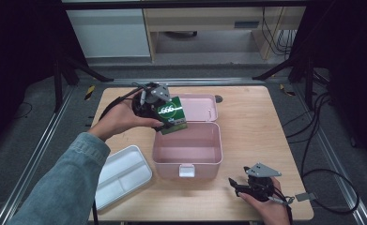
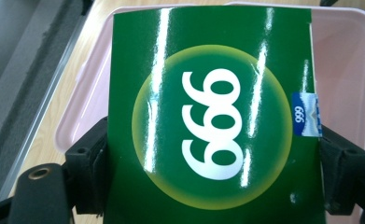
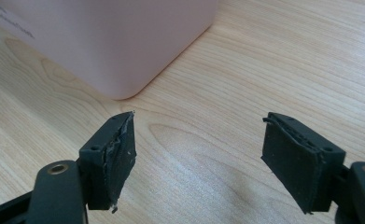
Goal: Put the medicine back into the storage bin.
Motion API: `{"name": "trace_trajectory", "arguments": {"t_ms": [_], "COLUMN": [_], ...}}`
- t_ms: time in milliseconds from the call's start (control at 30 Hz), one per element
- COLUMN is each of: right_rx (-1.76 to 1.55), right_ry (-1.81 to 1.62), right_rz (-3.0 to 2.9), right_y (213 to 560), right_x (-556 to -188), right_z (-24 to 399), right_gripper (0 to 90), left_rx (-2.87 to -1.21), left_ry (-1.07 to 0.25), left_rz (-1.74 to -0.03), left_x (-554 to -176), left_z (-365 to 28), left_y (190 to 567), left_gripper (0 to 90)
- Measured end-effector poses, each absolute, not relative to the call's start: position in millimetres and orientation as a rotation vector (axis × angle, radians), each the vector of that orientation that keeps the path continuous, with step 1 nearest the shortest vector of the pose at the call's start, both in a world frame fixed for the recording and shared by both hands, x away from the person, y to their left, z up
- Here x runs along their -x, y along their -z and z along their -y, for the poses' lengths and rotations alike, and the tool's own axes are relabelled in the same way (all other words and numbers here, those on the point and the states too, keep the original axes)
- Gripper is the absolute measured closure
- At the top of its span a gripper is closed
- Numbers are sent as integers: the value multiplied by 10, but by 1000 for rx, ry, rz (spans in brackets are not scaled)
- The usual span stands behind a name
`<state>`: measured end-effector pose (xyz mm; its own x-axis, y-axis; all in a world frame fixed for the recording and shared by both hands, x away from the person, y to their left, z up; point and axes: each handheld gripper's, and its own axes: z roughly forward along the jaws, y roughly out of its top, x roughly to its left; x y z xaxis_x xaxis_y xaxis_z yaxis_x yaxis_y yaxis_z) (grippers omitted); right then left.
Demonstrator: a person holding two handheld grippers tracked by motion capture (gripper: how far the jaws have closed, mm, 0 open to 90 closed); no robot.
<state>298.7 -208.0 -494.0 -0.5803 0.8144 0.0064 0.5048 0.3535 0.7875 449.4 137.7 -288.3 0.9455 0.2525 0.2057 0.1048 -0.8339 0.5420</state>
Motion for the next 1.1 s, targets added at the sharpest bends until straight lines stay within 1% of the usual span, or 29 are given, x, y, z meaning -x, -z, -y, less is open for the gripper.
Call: {"name": "trace_trajectory", "arguments": {"t_ms": [67, 100, 133, 500, 1100], "right_rx": [-1161, -1163, -1164, -1171, -1197], "right_ry": [-1088, -1087, -1089, -1098, -1089], "right_rz": [-2235, -2234, -2233, -2221, -2203], "right_y": [4944, 4947, 4947, 4936, 4944], "right_x": [-2988, -2990, -2990, -2984, -2928], "right_z": [2078, 2079, 2081, 2106, 2190], "right_gripper": [258, 259, 262, 278, 281], "left_rx": [-2561, -2561, -2566, -2604, -2607], "left_ry": [-350, -350, -333, -267, -184], "left_rz": [-219, -219, -203, -78, 46], "left_x": [-4504, -4504, -4512, -4518, -4504], "left_z": [-1242, -1242, -1155, -726, -312], "left_y": [2906, 2906, 2935, 3123, 3259], "left_gripper": [165, 165, 165, 165, 164]}}
